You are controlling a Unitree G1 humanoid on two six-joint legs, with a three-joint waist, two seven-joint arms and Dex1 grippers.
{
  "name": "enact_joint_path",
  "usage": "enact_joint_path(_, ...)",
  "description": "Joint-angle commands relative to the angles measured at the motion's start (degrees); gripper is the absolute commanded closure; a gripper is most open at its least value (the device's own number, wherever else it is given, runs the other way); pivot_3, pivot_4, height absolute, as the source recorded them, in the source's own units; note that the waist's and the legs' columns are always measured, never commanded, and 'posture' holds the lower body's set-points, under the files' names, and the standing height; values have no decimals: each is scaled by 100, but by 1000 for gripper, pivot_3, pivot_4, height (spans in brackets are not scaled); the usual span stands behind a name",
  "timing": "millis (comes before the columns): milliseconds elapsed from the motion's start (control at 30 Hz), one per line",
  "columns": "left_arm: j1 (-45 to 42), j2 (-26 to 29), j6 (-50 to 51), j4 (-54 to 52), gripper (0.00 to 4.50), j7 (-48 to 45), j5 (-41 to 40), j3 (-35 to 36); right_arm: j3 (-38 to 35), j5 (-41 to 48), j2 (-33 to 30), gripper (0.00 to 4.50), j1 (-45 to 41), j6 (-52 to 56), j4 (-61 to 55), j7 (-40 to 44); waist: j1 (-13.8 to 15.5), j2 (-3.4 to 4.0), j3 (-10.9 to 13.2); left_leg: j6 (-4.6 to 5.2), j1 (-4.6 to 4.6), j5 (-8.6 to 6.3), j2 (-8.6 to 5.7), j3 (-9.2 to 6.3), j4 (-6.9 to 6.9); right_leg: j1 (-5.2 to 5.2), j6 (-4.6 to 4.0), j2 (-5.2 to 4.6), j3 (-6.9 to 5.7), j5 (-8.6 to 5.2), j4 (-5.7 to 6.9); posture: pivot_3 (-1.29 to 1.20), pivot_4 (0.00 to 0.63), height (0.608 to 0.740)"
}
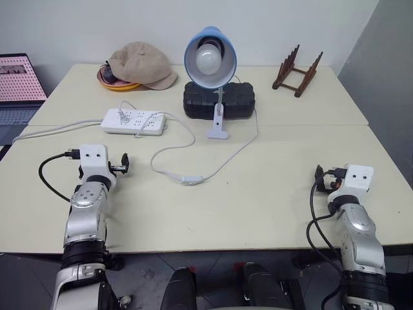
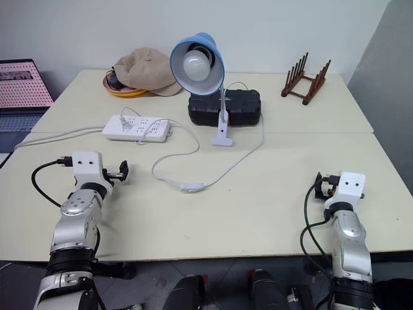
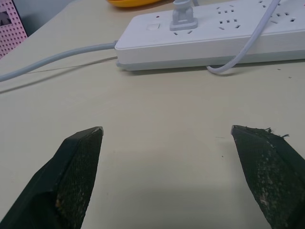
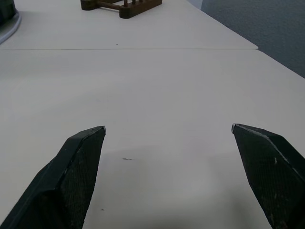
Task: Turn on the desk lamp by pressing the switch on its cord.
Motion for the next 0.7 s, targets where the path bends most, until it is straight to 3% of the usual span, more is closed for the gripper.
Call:
enact_joint_path(33, -126, 177, -140, -29, 0, -31, -20, 142, 32, -6, -12, 46, -76, -102, -277, 12, 1, 0, 0, 0, 0, 0, 0, 0, 0, 0, 0, 0, 0, 0, 0, 0, 150, 740)
enact_joint_path(233, -100, 338, -124, -166, 0, -327, -87, 122, 184, 8, -151, 46, -70, -76, -384, 285, 1, 0, 0, 0, -1, 0, 0, 0, -1, 0, 1, 0, 0, 1, -3, 0, 150, 740)
enact_joint_path(333, -105, 636, -116, -367, 0, -1066, -187, -53, 564, 364, -425, 46, -26, 150, -793, 1177, -5, 0, 1, 0, -3, 0, 0, 1, -1, -3, -1, 0, 0, -1, -3, 0, 150, 740)
enact_joint_path(533, -476, 1613, 389, -879, 0, -3537, -775, -680, 1033, 1421, -1163, 46, 77, 1150, -1801, 2713, -4, -1, 2, 0, -8, 0, 2, -1, -1, -5, -17, 0, -2, -10, -1, 0, 150, 740)
enact_joint_path(633, -864, 2473, 745, -1305, 0, -5562, -940, -1580, 1514, 1805, -1837, 46, 280, 1684, -2419, 3612, 3, -1, 2, 0, -14, -1, 2, 0, -3, -8, -20, -1, -3, -12, -12, 0, 150, 740)
enact_joint_path(700, -1099, 2769, 653, -1403, 0, -6418, -831, -2086, 1672, 2078, -2105, 46, 422, 1942, -2764, 3931, 4, -1, 2, 0, -18, -1, 1, 2, -4, -8, -22, -4, -3, -13, -17, 0, 150, 740)
